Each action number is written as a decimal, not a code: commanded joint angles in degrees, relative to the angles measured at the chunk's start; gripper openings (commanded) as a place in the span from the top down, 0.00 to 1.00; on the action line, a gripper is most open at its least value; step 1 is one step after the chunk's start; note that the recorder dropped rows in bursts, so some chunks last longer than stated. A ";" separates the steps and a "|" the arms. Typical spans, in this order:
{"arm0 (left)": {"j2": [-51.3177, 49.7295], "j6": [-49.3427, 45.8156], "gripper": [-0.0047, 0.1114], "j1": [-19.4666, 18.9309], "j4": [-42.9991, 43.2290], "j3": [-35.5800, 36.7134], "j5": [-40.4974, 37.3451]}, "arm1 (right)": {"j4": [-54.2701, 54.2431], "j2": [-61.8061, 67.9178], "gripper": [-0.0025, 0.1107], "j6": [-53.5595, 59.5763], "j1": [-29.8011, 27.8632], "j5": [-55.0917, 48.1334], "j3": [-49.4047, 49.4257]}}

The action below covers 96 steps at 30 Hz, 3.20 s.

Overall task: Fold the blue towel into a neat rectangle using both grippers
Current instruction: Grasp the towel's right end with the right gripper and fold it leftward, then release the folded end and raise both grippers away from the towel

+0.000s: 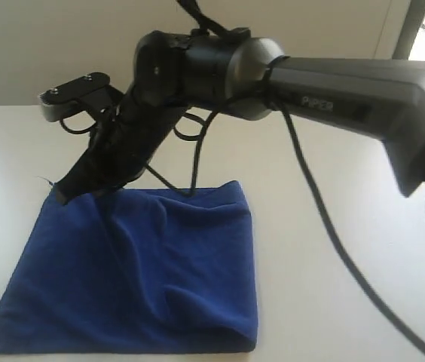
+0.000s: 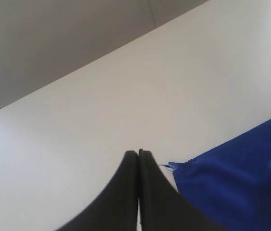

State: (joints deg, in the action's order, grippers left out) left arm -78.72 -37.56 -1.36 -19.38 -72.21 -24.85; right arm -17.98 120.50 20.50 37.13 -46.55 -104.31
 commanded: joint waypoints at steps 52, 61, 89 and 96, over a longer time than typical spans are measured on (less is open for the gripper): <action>0.00 0.28 0.96 -0.25 0.36 0.32 -2.46 | 15.09 3.05 0.98 -6.85 -10.90 -3.12 18.74; 0.00 0.28 0.96 -0.25 0.36 0.32 -2.46 | 19.50 2.93 0.98 -6.85 -19.20 -5.64 23.84; -7.87 -9.91 0.96 7.82 -12.50 -9.24 -21.52 | 19.94 -25.37 0.98 -6.71 -26.95 1.80 27.75; -7.63 18.33 0.96 21.40 22.80 -15.07 -30.40 | 16.41 -37.02 0.98 -6.96 -26.95 -2.46 27.75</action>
State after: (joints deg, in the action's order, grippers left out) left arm -87.02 -27.89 15.86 -6.33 -86.02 -49.24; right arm 0.00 87.05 13.90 10.40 -46.98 -76.67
